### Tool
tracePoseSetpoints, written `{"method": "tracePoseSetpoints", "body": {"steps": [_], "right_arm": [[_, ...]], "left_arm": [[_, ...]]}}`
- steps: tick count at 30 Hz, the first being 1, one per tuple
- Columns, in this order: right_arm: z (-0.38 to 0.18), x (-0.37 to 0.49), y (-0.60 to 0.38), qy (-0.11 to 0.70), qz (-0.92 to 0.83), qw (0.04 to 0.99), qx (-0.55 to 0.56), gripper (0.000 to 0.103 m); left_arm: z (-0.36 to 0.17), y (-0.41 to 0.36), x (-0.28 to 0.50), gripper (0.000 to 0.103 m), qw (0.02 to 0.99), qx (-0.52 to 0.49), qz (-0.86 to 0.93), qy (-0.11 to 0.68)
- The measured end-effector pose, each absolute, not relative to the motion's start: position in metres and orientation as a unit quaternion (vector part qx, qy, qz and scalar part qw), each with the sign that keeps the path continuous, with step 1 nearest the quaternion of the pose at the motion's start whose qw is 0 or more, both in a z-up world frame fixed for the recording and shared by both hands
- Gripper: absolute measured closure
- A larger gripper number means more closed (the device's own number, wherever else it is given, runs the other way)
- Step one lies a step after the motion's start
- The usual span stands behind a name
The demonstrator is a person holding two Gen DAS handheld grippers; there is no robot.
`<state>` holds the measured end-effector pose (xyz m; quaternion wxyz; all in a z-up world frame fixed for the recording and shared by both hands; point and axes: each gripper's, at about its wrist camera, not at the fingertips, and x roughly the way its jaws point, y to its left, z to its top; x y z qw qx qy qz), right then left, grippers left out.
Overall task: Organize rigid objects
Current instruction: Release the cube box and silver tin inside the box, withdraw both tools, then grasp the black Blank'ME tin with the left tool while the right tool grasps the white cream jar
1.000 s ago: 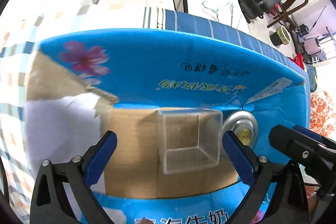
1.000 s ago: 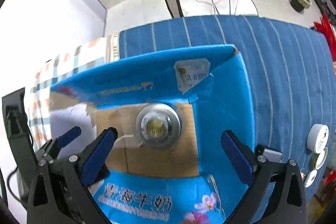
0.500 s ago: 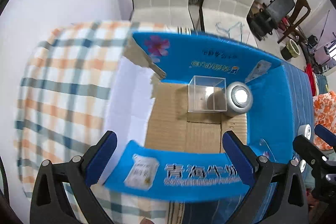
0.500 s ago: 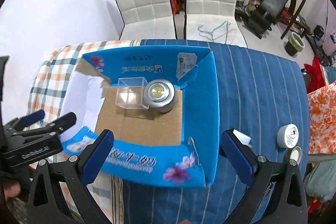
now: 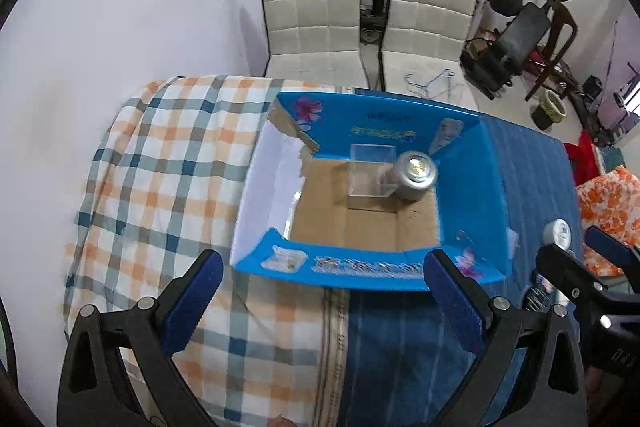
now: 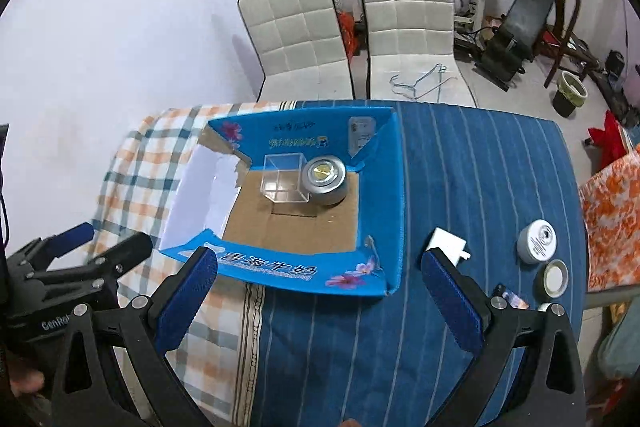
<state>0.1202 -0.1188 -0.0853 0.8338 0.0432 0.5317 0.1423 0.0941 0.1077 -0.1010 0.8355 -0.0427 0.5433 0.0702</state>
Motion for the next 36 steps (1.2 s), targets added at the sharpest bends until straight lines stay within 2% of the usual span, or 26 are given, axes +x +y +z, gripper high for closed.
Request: {"method": "tracePoseSetpoints", "body": {"steps": [7, 14, 24, 31, 36], "right_arm": [[-0.091, 0.122, -0.203, 0.540, 0.086, 0.834, 0.077, 0.000], [-0.159, 0.139, -0.328, 0.588, -0.002, 0.800, 0.120, 0.000], [-0.248, 0.151, -0.451, 0.643, -0.064, 0.750, 0.138, 0.000], [-0.298, 0.135, -0.487, 0.668, -0.086, 0.721, 0.162, 0.000], [-0.325, 0.125, -0.500, 0.681, -0.093, 0.704, 0.180, 0.004]], "left_arm": [[-0.088, 0.043, 0.093, 0.000, 0.842, -0.011, 0.028, 0.539], [-0.128, -0.066, 0.121, 0.000, 0.818, 0.022, -0.055, 0.573], [-0.232, -0.209, 0.143, 0.000, 0.747, 0.050, -0.144, 0.647], [-0.305, -0.272, 0.129, 0.000, 0.683, 0.074, -0.180, 0.704], [-0.351, -0.304, 0.122, 0.001, 0.649, 0.115, -0.187, 0.728]]}}
